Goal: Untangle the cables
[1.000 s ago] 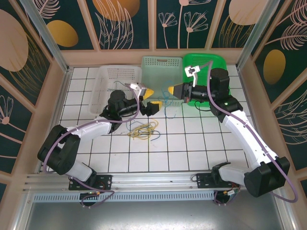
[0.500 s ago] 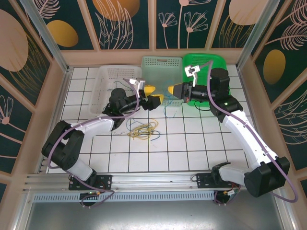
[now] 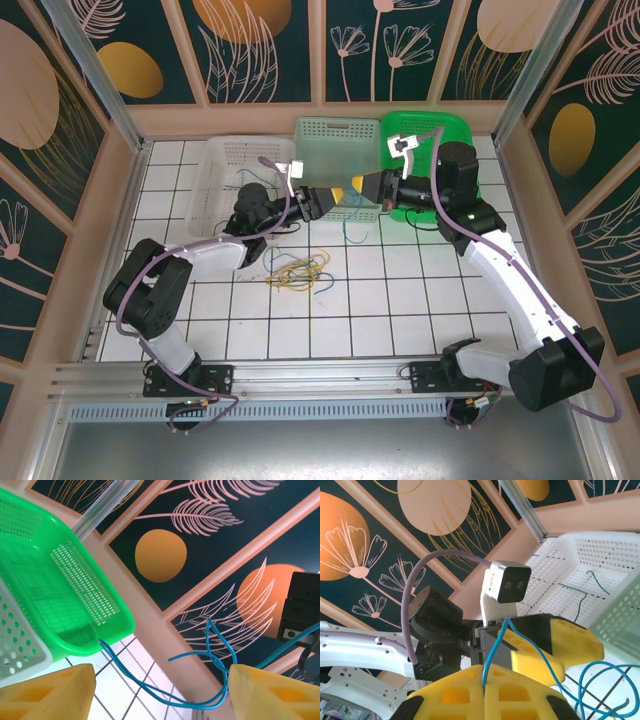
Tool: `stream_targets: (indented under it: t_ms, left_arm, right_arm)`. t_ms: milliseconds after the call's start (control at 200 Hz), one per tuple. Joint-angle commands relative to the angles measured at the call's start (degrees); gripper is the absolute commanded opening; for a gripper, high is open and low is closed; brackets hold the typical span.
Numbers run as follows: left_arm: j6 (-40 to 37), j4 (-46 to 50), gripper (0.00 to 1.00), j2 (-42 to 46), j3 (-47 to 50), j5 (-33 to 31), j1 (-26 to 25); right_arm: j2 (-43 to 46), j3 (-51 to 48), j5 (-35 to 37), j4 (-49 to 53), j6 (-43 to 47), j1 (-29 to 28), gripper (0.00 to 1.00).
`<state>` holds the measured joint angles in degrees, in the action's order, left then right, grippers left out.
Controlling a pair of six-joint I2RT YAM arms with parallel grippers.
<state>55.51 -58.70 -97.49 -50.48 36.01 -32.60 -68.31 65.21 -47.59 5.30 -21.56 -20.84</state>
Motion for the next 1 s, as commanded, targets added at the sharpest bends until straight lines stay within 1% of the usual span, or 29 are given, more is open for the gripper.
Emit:
stream_targets:
  t_ms: [0,240,330,536,671,876,991]
  left_arm:
    - [10.33,-10.04,0.7,-1.12,0.91,1.13,-0.32]
    - [16.73,-10.72,0.7,-2.18,1.17,1.45,-0.35]
    - [19.1,-11.06,0.7,-2.6,1.08,2.28,-0.42]
    - [21.94,-11.54,0.72,-3.18,0.75,3.06,-0.58]
    - [23.78,-12.89,0.73,-4.54,0.46,3.37,-0.73]
    - [30.13,-21.19,0.72,-8.98,-0.7,3.28,-1.14]
    - [31.76,-23.99,0.71,-10.58,-1.45,2.69,-1.28]
  right_arm:
    - [1.03,-0.08,2.41,-1.6,1.03,-0.65,0.0]
    - [1.74,-0.45,8.83,0.67,3.93,-0.77,0.0]
    - [1.72,-0.43,9.74,0.42,4.47,-0.74,0.0]
    - [1.51,-0.7,11.15,-0.51,5.04,-0.69,0.0]
    - [1.39,-0.96,10.06,-2.37,3.87,-0.75,0.0]
    - [1.5,-1.31,9.58,-3.45,3.02,-1.48,0.0]
    - [1.32,-1.57,8.75,-3.98,2.36,-1.88,0.0]
